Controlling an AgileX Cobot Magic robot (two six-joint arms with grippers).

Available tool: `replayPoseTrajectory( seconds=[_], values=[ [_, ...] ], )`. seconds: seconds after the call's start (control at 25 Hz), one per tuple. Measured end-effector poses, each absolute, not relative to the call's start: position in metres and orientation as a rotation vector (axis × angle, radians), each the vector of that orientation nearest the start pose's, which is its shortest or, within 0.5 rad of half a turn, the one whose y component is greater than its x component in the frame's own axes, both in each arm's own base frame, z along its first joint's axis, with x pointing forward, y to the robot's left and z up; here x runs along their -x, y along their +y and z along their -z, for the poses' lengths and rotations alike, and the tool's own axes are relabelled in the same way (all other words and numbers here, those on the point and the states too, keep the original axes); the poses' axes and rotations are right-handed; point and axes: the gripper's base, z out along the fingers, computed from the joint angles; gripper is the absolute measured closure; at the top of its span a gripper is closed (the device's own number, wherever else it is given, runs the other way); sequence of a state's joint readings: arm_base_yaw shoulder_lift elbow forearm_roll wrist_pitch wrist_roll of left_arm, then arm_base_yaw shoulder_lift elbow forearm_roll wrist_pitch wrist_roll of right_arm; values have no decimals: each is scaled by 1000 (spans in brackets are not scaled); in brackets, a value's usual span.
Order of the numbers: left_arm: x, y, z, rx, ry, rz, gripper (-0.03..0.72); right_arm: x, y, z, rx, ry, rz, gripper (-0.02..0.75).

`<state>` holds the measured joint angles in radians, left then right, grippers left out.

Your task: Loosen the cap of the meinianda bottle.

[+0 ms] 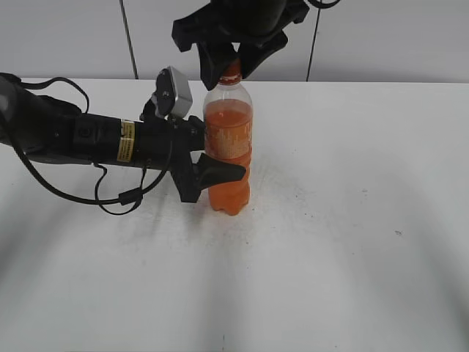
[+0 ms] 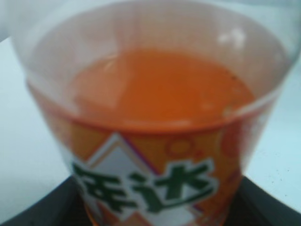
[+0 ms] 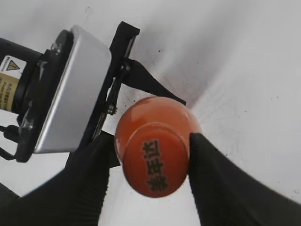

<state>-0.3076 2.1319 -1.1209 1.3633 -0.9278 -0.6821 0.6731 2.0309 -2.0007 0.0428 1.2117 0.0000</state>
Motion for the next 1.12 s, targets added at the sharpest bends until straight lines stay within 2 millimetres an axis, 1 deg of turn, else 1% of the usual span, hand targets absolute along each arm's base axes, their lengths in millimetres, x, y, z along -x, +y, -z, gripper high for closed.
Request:
replayPoseTrajectory(
  seconds=[0.2,0.44,0.56,0.64,0.68,0.8,0.88,0.96,1.08,1.12],
  values=[
    [-356,-188,-120,-1268,1624,841,263,-345,279,-316,900,2592,-237,321],
    [-356,-188,-120,-1268,1624,841,263,-344,278,-319,900,2588,-232,324],
    [-356,-188,-120,-1268,1624,841,263,-344,278,-319,900,2588,-232,377],
    [-356,-188,-120,-1268,1624,841,263,-344,278,-319,900,2588,-232,446],
    [-356,-188,-120,-1268,1624,841,263,-344,278,-319,900,2588,-232,463],
    [-356,-188,-120,-1268,1624,841,263,-344,278,-319,924,2578,-227,463],
    [-356,-188,-120,-1268,1624,841,263,-344,278,-319,983,2553,-214,463],
    [-356,-188,-120,-1270,1624,841,263,-344,278,-319,1098,2503,-198,463],
    [-356,-188,-120,-1273,1623,841,263,-344,278,-319,1406,2327,-128,463],
    [-356,-188,-120,-1275,1622,842,263,-344,278,-319,1529,2245,-95,464]
  ],
)
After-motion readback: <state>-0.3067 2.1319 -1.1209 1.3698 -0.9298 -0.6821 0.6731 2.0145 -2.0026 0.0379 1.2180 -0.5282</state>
